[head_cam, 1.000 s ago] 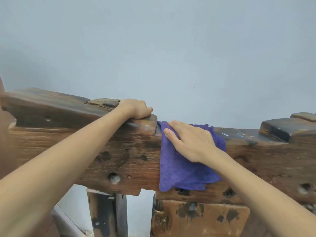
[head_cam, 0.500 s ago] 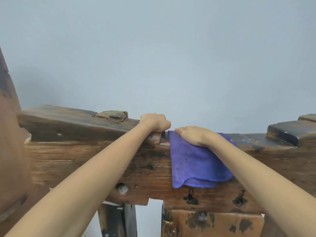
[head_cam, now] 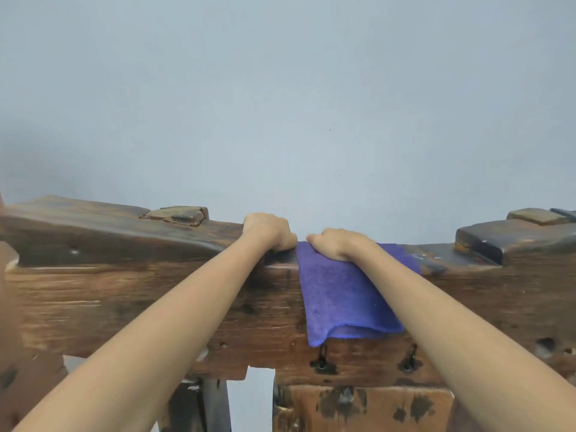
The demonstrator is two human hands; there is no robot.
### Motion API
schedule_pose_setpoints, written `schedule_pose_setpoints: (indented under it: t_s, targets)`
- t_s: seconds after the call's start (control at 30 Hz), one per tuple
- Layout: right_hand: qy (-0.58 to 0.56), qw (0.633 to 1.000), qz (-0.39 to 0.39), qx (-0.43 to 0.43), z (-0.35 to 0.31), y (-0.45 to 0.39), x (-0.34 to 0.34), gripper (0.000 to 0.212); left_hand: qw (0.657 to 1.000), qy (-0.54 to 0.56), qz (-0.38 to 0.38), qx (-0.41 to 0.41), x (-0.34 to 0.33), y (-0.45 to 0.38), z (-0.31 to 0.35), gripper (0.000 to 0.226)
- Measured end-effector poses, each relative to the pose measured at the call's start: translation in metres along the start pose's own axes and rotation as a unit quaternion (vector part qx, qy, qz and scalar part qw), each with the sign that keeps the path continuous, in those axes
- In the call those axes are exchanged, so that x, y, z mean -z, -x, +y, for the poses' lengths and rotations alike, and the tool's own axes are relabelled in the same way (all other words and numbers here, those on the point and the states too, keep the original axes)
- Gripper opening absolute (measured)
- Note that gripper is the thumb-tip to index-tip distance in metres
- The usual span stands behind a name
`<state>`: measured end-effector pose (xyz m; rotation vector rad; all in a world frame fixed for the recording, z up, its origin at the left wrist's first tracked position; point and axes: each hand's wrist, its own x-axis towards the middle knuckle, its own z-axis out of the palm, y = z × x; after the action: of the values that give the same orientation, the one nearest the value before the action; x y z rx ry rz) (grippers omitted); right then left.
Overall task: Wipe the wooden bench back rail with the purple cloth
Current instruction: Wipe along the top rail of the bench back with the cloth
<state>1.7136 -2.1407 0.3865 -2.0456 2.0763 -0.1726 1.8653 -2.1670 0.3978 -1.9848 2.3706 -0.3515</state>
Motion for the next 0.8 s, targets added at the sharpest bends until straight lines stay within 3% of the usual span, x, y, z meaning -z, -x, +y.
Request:
schedule_pose_setpoints:
  t_s: [0.1, 0.2, 0.27, 0.33, 0.43, 0.57, 0.67, 0.8]
  targets:
    - [0.015, 0.998, 0.04, 0.043, 0.01, 0.023, -0.011, 0.058, 1.0, -0.02, 0.02, 0.002, -0.006, 0.005, 0.01, 0.047]
    - [0.052, 0.975, 0.184, 0.111, 0.034, 0.063, -0.031, 0.061, 0.999, -0.028, 0.041, -0.005, -0.012, 0.004, 0.017, 0.054]
    - [0.078, 0.964, 0.221, 0.124, 0.049, 0.083, -0.04, 0.07, 0.999, -0.029, 0.041, 0.0, -0.012, 0.003, 0.018, 0.055]
    - [0.071, 0.97, 0.198, 0.125, 0.059, 0.084, -0.037, 0.075, 0.999, -0.031, 0.036, 0.001, -0.012, 0.003, 0.017, 0.055]
    - [0.047, 0.987, 0.137, 0.074, 0.058, 0.058, -0.015, 0.062, 0.999, -0.014, 0.026, -0.013, -0.012, 0.001, 0.021, 0.058]
    - [-0.022, 1.0, -0.014, 0.001, 0.046, 0.005, 0.011, 0.061, 0.987, 0.141, -0.035, -0.074, -0.014, -0.004, 0.042, 0.054]
    - [0.01, 1.0, 0.024, -0.01, 0.043, -0.003, 0.009, 0.058, 0.976, 0.197, -0.049, -0.083, -0.015, -0.01, 0.045, 0.053]
    - [0.05, 0.988, 0.125, 0.077, 0.068, 0.04, -0.01, 0.063, 0.971, 0.215, -0.052, -0.089, -0.02, -0.011, 0.044, 0.045]
